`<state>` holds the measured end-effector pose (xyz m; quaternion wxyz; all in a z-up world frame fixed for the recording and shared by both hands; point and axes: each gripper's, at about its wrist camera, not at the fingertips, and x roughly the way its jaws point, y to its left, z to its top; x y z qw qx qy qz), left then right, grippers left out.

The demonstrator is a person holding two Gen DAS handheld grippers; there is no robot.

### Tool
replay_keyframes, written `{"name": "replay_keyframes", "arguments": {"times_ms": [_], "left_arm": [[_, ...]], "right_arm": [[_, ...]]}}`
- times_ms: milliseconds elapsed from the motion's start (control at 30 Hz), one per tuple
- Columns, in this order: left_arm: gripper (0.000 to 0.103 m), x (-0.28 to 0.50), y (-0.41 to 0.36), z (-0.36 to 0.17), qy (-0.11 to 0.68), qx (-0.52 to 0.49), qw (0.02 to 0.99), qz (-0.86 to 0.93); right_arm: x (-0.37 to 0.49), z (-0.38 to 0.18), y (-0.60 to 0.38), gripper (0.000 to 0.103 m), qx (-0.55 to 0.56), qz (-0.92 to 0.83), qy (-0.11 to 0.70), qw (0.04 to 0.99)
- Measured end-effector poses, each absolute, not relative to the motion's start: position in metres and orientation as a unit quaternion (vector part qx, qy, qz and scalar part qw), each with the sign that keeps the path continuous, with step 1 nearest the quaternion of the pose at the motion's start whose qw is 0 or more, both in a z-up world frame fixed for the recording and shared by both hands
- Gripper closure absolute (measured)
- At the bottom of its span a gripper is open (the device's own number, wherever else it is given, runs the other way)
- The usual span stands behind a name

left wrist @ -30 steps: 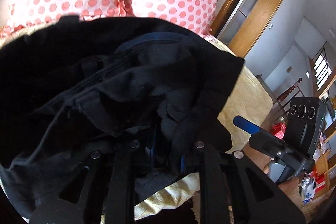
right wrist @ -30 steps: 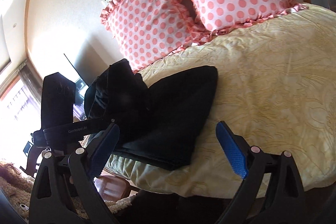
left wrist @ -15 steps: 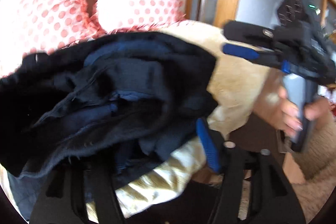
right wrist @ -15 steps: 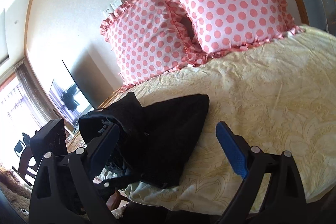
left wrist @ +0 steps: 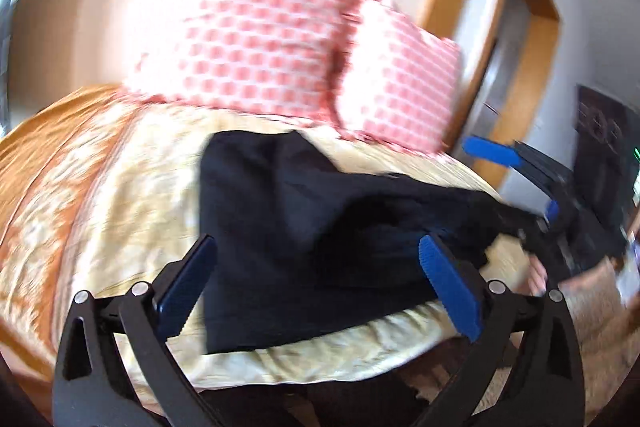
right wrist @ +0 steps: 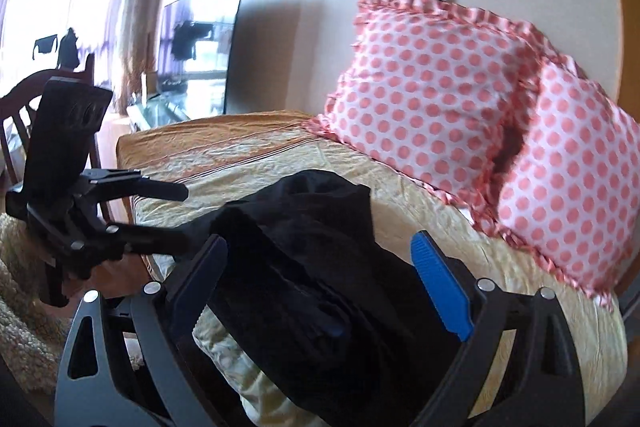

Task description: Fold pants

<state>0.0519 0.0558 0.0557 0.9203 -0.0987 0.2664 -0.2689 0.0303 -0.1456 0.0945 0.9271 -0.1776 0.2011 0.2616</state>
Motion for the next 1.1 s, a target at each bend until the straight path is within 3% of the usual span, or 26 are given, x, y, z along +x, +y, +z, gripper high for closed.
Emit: {"name": "replay_keyframes", "arguments": {"times_ms": [100,200,233,267,300,333,600,733,800,900,967,1100], "left_arm": [[0.002,0.064,0.075,0.046,0.280,-0.137,0.914,-0.259],[0.002,0.064,0.089,0.039,0.282,-0.164,0.900,-0.288],[0.002,0.064,0.089,0.039,0.282,-0.166,0.899,-0.292],[0.002,0.059,0.089,0.038,0.280,-0.164,0.898,-0.297],[0.002,0.057,0.084,0.037,0.280,-0.158,0.898,-0.300],[0.002,0.057,0.083,0.037,0.279,-0.154,0.898,-0.303],[0.002,0.053,0.053,0.035,0.282,-0.110,0.889,-0.345],[0.002,0.056,0.038,0.028,0.296,-0.093,0.883,-0.352],[0.002,0.057,0.033,0.027,0.299,-0.089,0.882,-0.354],[0.002,0.058,0.029,0.029,0.297,-0.077,0.886,-0.348],[0.002,0.060,0.026,0.030,0.298,-0.080,0.885,-0.349],[0.002,0.064,0.015,0.032,0.301,-0.081,0.878,-0.363]], "right_arm": [[0.043,0.080,-0.109,0.020,-0.222,0.273,0.215,0.911],[0.061,0.062,-0.089,0.047,-0.247,0.264,0.244,0.900],[0.069,0.056,-0.085,0.060,-0.258,0.245,0.252,0.900],[0.075,0.052,-0.084,0.080,-0.264,0.228,0.260,0.900],[0.083,0.050,-0.088,0.090,-0.258,0.214,0.271,0.902],[0.088,0.052,-0.096,0.092,-0.233,0.211,0.278,0.908],[0.122,0.092,-0.247,0.095,0.089,0.098,0.273,0.953],[0.151,0.054,-0.345,0.094,0.234,-0.001,0.328,0.915],[0.156,0.028,-0.367,0.082,0.249,-0.042,0.372,0.893],[0.143,0.015,-0.383,0.078,0.270,-0.053,0.379,0.884],[0.129,0.020,-0.390,0.057,0.276,-0.062,0.361,0.889],[0.099,0.055,-0.377,0.052,0.249,0.004,0.286,0.925]]}}
